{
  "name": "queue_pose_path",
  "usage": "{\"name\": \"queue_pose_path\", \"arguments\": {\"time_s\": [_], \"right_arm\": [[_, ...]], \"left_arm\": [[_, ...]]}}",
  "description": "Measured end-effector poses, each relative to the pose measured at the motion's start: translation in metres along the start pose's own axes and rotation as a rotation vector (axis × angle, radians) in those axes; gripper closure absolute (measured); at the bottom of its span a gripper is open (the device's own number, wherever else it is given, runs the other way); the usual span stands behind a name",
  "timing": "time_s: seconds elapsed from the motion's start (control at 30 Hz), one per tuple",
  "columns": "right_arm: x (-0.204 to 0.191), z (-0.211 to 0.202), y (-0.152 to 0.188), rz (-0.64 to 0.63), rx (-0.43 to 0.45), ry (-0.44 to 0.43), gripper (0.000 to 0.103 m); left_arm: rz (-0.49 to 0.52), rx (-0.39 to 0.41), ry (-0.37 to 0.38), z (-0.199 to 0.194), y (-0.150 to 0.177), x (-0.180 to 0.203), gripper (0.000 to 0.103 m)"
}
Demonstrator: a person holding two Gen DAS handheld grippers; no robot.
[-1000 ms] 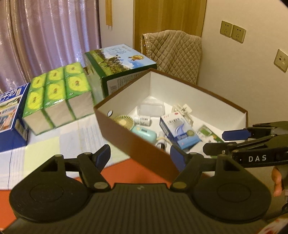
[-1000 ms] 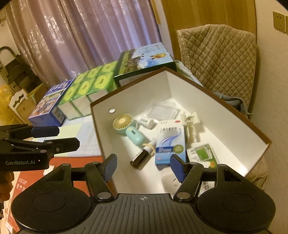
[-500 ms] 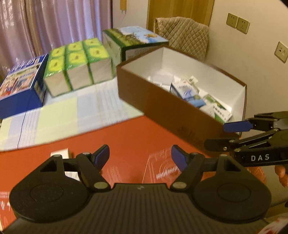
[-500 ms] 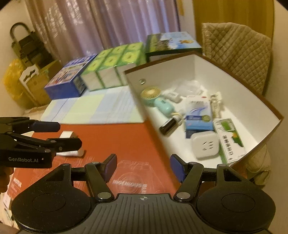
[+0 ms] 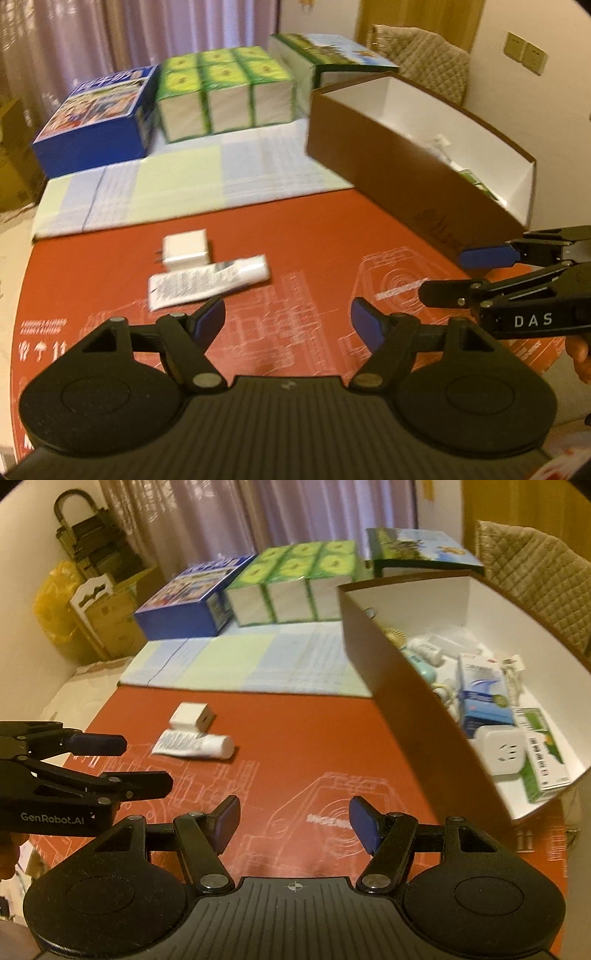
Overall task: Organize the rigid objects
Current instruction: 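Withdraw both open grippers from the brown box back over the mat, then lower both open grippers toward the white lotion tube and white charger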
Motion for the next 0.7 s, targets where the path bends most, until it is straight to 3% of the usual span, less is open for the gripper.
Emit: {"name": "queue_pose_path", "arguments": {"time_s": [0.7], "right_arm": [[-0.049, 0.073, -0.004, -0.134, -0.068, -0.079, 0.041]], "left_arm": [[-0.152, -0.071, -0.126, 0.017, 0.041, -0.081, 0.032]]}}
Point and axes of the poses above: each gripper's, at about its wrist camera, not at the fingertips, and z roughly the way its jaws point, x to its right, y to its underside, the point moved 7 cm from there along z, roughly the way its jaws point, and after that the axes turned 11 degrees about -y, right-handed, at the moved point
